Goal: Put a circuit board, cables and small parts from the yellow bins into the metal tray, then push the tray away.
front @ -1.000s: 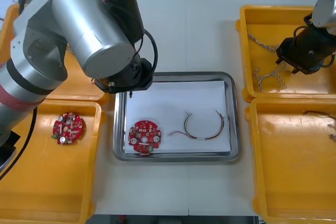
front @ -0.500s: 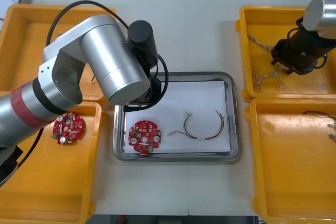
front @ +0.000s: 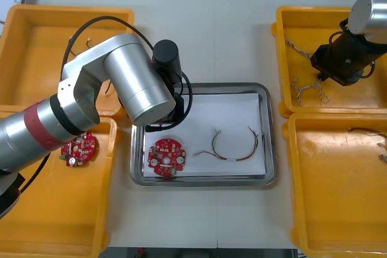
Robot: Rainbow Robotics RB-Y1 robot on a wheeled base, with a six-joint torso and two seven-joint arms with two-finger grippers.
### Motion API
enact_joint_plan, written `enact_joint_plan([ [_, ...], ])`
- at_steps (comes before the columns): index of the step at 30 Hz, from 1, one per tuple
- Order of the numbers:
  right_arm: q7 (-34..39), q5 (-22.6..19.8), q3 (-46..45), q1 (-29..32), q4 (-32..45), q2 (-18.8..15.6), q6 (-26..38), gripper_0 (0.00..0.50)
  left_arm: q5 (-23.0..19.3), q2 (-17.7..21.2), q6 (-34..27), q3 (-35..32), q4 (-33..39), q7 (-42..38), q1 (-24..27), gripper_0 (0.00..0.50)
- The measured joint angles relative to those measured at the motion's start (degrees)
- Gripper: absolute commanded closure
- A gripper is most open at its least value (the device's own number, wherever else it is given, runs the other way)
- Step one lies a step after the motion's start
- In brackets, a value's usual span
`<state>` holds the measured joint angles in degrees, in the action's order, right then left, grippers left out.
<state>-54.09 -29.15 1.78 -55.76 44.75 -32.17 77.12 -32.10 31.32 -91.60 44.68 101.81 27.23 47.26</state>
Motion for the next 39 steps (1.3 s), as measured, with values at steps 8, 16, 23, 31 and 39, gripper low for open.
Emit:
enact_joint_plan([
  [8,0.0,0.0,0.0,0.0,0.4,-0.2,0.2,0.5,0.4,-0.1,1.2,1.5,-1.3,0.0,-0.3,0.5],
  [16,0.0,0.0,-0.1,0.0,2.3,-1.7,1.8,0.5,2.0,-0.1,2.8,2.6,-1.9,0.0,-1.5,0.5],
  [23,0.0,0.0,-2.2,0.0,4.0,-4.1,5.5,0.5,2.3,-0.1,3.0,2.6,-2.0,0.0,-1.7,0.5],
  [31,-0.8,0.0,-4.5,0.0,4.0,-5.2,5.7,0.5,2.6,-0.1,3.3,2.6,-2.0,0.0,-1.7,0.03],
  [39,-2.0,0.3,-4.7,0.0,4.0,-5.7,5.3,0.5,3.1,-0.1,3.6,2.6,-2.0,0.0,-1.7,0.0],
])
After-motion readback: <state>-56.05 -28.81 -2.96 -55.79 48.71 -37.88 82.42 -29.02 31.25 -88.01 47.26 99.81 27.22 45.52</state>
